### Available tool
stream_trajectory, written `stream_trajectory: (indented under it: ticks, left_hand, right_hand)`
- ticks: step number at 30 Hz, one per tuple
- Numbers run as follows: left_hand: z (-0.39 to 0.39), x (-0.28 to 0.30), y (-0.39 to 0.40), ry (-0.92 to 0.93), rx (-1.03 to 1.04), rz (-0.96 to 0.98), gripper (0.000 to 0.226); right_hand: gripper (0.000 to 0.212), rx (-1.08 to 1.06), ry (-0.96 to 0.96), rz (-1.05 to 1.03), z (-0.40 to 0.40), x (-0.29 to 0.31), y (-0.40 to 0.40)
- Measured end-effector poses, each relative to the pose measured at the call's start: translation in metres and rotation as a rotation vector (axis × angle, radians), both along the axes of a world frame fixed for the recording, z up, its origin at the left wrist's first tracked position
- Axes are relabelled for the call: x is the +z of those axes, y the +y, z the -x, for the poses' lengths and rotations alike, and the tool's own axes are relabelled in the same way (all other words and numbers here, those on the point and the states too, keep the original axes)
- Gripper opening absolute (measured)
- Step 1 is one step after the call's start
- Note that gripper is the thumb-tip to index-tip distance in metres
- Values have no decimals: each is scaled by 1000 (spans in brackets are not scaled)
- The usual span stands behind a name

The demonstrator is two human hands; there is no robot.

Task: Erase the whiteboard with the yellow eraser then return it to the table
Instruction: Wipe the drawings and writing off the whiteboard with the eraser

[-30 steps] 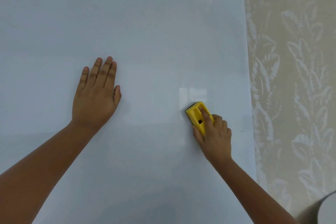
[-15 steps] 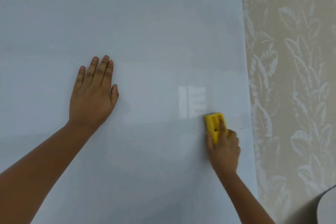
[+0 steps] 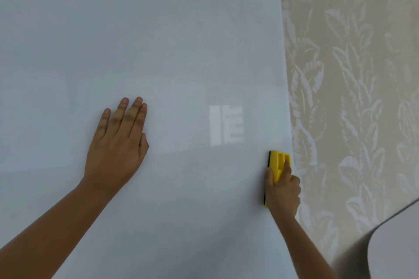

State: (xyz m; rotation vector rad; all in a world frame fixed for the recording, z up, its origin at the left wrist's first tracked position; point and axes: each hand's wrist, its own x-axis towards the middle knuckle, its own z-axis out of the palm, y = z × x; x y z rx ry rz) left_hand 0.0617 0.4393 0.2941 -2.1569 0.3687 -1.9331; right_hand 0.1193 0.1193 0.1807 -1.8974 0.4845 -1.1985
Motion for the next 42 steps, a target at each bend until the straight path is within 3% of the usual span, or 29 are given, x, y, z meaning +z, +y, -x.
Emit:
stream_trajectory:
  ticks: [2,5,8,13,16,18,20,25,29,33,36,38,42]
  left_hand:
    - [0,1,1,5,11,13,52]
    - [2,1,-2,12,10,17,52]
    - [9,3,2,26,12,-10,54]
    - [26,14,53,5,48,60,60]
    - [30,18,75,14,51,122,61]
    - [32,17,81,13,69,103,61]
    - [36,15,88,33,102,46,60]
    - [47,4,111,57,163,-10,57]
    - [44,1,110,28,161,-2,55]
    - [43,1,112,11,154,-11,54]
    - [43,2,111,17,148,-22,54]
    - [47,-1,120,33,150,-44,54]
    - [57,-15,145,56,183,-94,54]
  right_hand:
    - [63,14,2,-83,-8,23,-10]
    - [63,45,-72,94,-7,35,18]
    - [63,42,-90,193,-4,4,23]
    - [63,29,-16,-212,-13,35,-12]
    - [64,41,-77,40,-2,58,29]
    - [63,43,-181,312,11,45,65]
    - [63,54,-217,448,23,23,83]
    - [61,33,-166,166,26,51,112]
    - [56,-13,-283,436,47,66,185]
    - [53,41,-309,712,68,17,234]
    - [52,135,-345,869,68,-22,220]
    - [53,119,-337,851,62,-23,196]
    - [52,0,-322,567,49,30,178]
